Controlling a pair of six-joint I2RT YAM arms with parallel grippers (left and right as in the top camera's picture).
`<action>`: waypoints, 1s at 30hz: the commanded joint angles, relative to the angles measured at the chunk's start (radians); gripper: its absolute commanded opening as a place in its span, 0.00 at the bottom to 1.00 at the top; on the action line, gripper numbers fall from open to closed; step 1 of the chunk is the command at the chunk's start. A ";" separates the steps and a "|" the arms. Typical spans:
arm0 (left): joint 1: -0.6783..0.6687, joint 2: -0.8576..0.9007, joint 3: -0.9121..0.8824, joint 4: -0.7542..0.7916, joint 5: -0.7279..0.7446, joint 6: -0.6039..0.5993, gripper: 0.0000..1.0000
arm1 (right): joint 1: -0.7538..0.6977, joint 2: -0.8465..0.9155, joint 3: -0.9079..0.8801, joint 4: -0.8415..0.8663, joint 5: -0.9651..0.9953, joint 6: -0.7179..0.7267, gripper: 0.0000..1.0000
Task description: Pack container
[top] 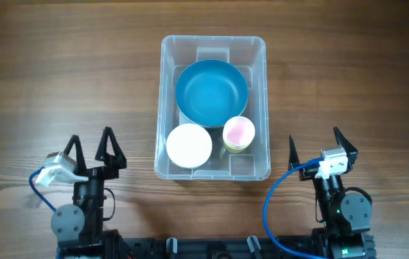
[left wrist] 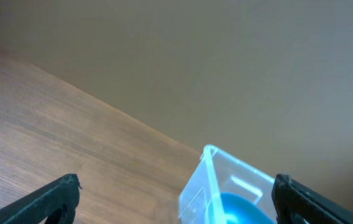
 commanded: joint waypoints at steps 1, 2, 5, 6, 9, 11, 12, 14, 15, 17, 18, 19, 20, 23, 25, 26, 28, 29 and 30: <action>0.006 -0.022 -0.045 0.005 0.051 0.078 1.00 | -0.006 -0.005 -0.001 0.003 0.024 -0.010 1.00; 0.005 -0.022 -0.057 0.004 0.052 0.078 1.00 | -0.006 -0.005 -0.001 0.003 0.024 -0.010 1.00; 0.005 -0.022 -0.089 0.004 0.052 0.079 1.00 | -0.006 -0.005 -0.001 0.003 0.024 -0.011 1.00; 0.005 -0.022 -0.098 0.004 0.052 0.079 1.00 | -0.006 -0.004 -0.001 0.003 0.024 -0.011 1.00; 0.005 -0.022 -0.124 -0.001 0.051 0.141 1.00 | -0.006 -0.004 -0.001 0.003 0.024 -0.010 1.00; 0.005 -0.022 -0.128 -0.016 0.047 0.200 1.00 | -0.006 -0.004 -0.001 0.003 0.024 -0.011 1.00; 0.005 -0.022 -0.128 -0.015 0.048 0.224 1.00 | -0.006 -0.004 -0.001 0.003 0.024 -0.011 1.00; 0.005 -0.022 -0.128 -0.015 0.048 0.295 1.00 | -0.006 -0.004 -0.001 0.003 0.024 -0.011 1.00; 0.005 -0.022 -0.128 -0.015 0.048 0.325 1.00 | -0.006 -0.004 -0.001 0.003 0.024 -0.010 1.00; 0.005 -0.022 -0.128 -0.015 0.048 0.366 1.00 | -0.006 -0.004 -0.001 0.003 0.024 -0.010 1.00; 0.005 -0.022 -0.128 -0.015 0.048 0.377 1.00 | -0.006 -0.004 -0.001 0.003 0.024 -0.011 1.00; 0.005 -0.022 -0.128 -0.015 0.048 0.393 1.00 | -0.006 -0.004 -0.001 0.003 0.024 -0.011 1.00; 0.005 -0.022 -0.128 -0.015 0.048 0.392 1.00 | -0.006 -0.004 -0.001 0.003 0.024 -0.011 1.00; 0.005 -0.022 -0.128 -0.015 0.048 0.392 1.00 | -0.006 -0.004 -0.001 0.003 0.024 -0.011 1.00; 0.005 -0.022 -0.128 -0.015 0.048 0.392 1.00 | -0.006 -0.004 -0.001 0.003 0.024 -0.010 1.00; 0.006 -0.022 -0.128 -0.015 0.048 0.392 1.00 | -0.006 -0.004 -0.001 0.003 0.024 -0.010 1.00; 0.005 -0.022 -0.128 -0.015 0.048 0.391 1.00 | -0.006 -0.004 -0.001 0.003 0.024 -0.011 1.00; 0.006 -0.022 -0.128 -0.015 0.048 0.391 1.00 | -0.006 -0.004 -0.001 0.003 0.024 -0.011 1.00; 0.005 -0.021 -0.128 -0.015 0.048 0.391 1.00 | -0.006 -0.004 -0.001 0.003 0.024 -0.010 1.00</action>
